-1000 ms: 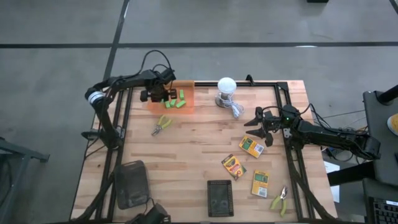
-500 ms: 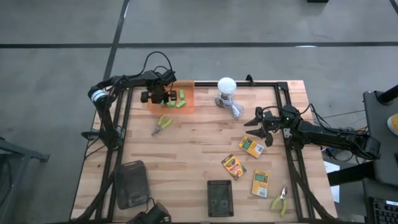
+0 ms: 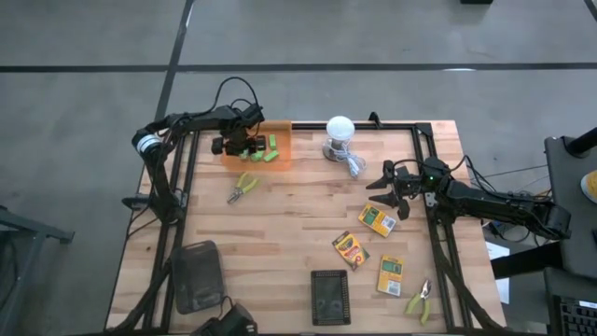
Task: Pick & Place School Supplies
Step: Put the green hole puncher into the left black bin
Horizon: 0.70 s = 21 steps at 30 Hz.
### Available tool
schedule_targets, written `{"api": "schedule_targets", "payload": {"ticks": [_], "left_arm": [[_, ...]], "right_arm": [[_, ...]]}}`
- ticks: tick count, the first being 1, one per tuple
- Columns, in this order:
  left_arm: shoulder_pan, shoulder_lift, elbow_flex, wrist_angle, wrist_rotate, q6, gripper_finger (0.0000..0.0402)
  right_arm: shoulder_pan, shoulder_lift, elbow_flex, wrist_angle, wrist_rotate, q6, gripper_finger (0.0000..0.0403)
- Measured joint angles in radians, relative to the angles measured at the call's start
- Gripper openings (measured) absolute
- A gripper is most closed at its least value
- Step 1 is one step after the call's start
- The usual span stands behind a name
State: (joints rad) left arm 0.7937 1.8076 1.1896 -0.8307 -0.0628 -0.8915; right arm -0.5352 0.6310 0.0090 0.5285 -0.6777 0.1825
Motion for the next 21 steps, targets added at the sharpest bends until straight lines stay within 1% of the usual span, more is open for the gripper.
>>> {"api": "schedule_targets", "payload": {"ticks": [3, 6, 13, 21], "left_arm": [[0.000, 0.000, 0.000, 0.000, 0.000, 0.001, 0.0219], [0.000, 0.000, 0.000, 0.000, 0.000, 0.001, 0.0229], [0.000, -0.001, 0.003, -0.011, 0.022, 0.001, 0.0232], [-0.001, -0.029, 0.052, -0.070, 0.024, 0.002, 0.0232]], "right_arm": [[0.000, 0.000, 0.000, 0.000, 0.000, 0.000, 0.0178], [0.000, 0.000, 0.000, 0.000, 0.000, 0.000, 0.0178], [0.000, 0.000, 0.000, 0.000, 0.000, 0.000, 0.0178], [0.000, 0.000, 0.000, 0.000, 0.000, 0.000, 0.0178]]}}
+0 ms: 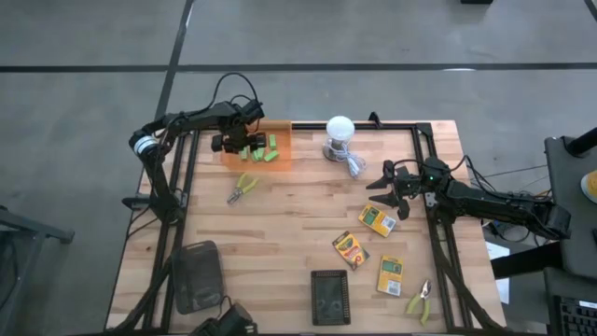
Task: Pick & Place School Supplies
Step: Put the green hole puncher into the left black bin
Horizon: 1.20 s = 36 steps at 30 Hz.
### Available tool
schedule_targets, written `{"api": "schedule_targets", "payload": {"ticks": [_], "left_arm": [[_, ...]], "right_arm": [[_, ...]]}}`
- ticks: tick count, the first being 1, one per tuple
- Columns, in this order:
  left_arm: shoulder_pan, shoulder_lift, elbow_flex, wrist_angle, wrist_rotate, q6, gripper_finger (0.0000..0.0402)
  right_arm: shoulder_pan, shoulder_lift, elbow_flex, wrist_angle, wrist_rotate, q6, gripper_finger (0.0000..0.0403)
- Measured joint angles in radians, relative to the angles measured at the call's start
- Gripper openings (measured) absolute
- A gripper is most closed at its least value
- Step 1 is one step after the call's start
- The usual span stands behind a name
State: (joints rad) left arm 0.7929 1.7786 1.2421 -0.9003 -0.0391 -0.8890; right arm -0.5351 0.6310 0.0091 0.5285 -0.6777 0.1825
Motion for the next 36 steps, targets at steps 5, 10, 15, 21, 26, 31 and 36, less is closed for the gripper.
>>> {"api": "schedule_targets", "payload": {"ticks": [5, 10, 15, 21, 26, 31, 36], "left_arm": [[0.001, -0.039, 0.052, -0.052, -0.001, 0.000, 0.0232], [0.001, -0.080, 0.111, -0.077, -0.005, 0.018, 0.0232], [0.000, -0.129, 0.181, -0.077, -0.009, 0.072, 0.0232], [-0.018, -0.188, 0.250, -0.014, -0.015, 0.190, 0.0232], [-0.062, -0.245, 0.256, 0.074, -0.015, 0.338, 0.0232], [-0.111, -0.306, 0.248, 0.131, 0.056, 0.483, 0.0232], [-0.180, -0.368, 0.211, 0.140, 0.069, 0.574, 0.0232]], "right_arm": [[0.000, 0.000, 0.000, 0.000, 0.000, 0.000, 0.0178], [0.000, 0.000, 0.000, 0.000, 0.000, 0.000, 0.0178], [0.000, 0.000, 0.000, 0.000, 0.000, 0.000, 0.0178], [0.000, 0.000, 0.000, 0.000, 0.000, 0.000, 0.0178], [0.000, 0.000, 0.000, 0.000, 0.000, 0.000, 0.0178], [0.000, 0.000, 0.000, 0.000, 0.000, 0.000, 0.0178], [0.000, 0.000, 0.000, 0.000, 0.000, 0.000, 0.0178]]}}
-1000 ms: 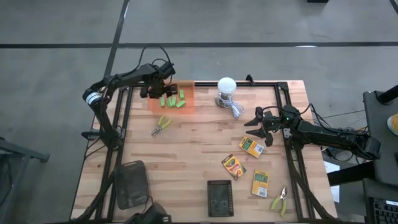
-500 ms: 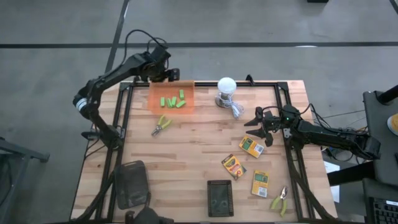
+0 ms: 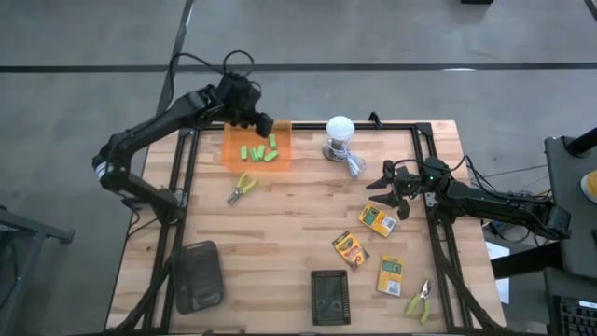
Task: Pick & Place School Supplies
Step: Put the green hole puncher into the left black bin
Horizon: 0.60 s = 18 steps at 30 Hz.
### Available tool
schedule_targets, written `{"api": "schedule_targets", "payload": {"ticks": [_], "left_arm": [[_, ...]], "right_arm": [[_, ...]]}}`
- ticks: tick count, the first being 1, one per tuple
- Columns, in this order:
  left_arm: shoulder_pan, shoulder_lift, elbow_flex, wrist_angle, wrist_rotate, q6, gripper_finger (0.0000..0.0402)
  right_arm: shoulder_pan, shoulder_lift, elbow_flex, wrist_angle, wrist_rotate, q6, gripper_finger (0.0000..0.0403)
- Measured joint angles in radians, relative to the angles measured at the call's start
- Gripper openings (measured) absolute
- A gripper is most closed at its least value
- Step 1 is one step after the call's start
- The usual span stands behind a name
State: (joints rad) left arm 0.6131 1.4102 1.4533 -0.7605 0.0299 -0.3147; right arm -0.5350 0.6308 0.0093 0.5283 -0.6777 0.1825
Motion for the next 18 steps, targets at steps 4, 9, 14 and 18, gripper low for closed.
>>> {"api": "schedule_targets", "payload": {"ticks": [4, 9, 14, 18], "left_arm": [[-0.069, -0.052, -0.081, 0.090, 0.060, 0.027, 0.0232], [-0.169, -0.132, -0.229, 0.269, 0.157, 0.055, 0.0232], [-0.267, -0.218, -0.419, 0.567, 0.156, 0.057, 0.0232], [-0.335, -0.261, -0.580, 0.833, 0.156, 0.052, 0.0232]], "right_arm": [[0.000, 0.000, 0.000, 0.000, 0.000, 0.000, 0.0178], [0.000, 0.000, 0.000, 0.000, 0.000, 0.000, 0.0178], [0.000, 0.000, 0.000, 0.000, 0.000, 0.000, 0.0178], [0.000, 0.000, 0.000, 0.000, 0.000, 0.000, 0.0178]]}}
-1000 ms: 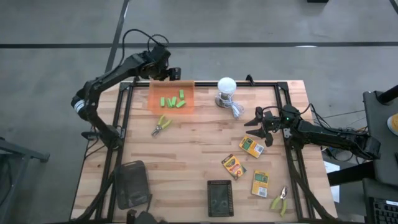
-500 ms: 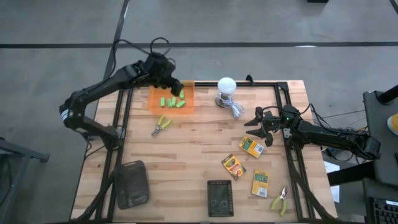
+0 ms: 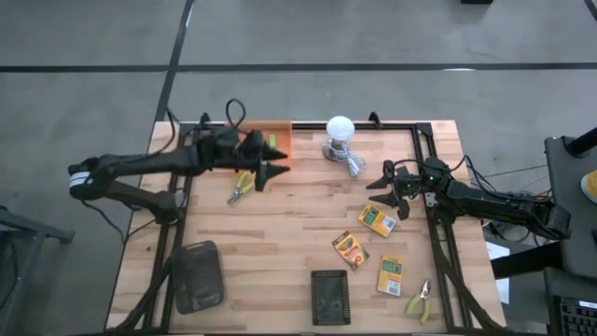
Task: Pick & Place School Supplies
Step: Put the green hole puncher into the left black bin
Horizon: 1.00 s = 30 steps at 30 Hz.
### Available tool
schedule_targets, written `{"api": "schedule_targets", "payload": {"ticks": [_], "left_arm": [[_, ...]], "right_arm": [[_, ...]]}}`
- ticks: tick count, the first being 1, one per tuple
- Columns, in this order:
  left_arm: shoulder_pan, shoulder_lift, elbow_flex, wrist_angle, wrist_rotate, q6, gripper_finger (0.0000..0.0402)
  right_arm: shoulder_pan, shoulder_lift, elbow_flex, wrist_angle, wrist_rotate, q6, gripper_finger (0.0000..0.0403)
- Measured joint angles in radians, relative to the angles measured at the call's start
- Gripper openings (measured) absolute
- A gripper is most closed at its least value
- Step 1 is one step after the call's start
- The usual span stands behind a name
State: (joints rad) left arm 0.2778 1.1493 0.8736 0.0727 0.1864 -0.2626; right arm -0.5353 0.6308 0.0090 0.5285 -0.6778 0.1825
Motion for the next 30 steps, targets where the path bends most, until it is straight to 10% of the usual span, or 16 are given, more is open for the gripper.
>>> {"api": "schedule_targets", "payload": {"ticks": [9, 30], "left_arm": [[-0.095, -0.025, -0.241, 0.498, -0.033, -0.031, 0.0232], [-0.138, -0.024, -0.286, 0.474, -0.170, -0.150, 0.0232]], "right_arm": [[0.000, 0.000, 0.000, 0.000, 0.000, 0.000, 0.0178], [0.000, 0.000, 0.000, 0.000, 0.000, 0.000, 0.0178]]}}
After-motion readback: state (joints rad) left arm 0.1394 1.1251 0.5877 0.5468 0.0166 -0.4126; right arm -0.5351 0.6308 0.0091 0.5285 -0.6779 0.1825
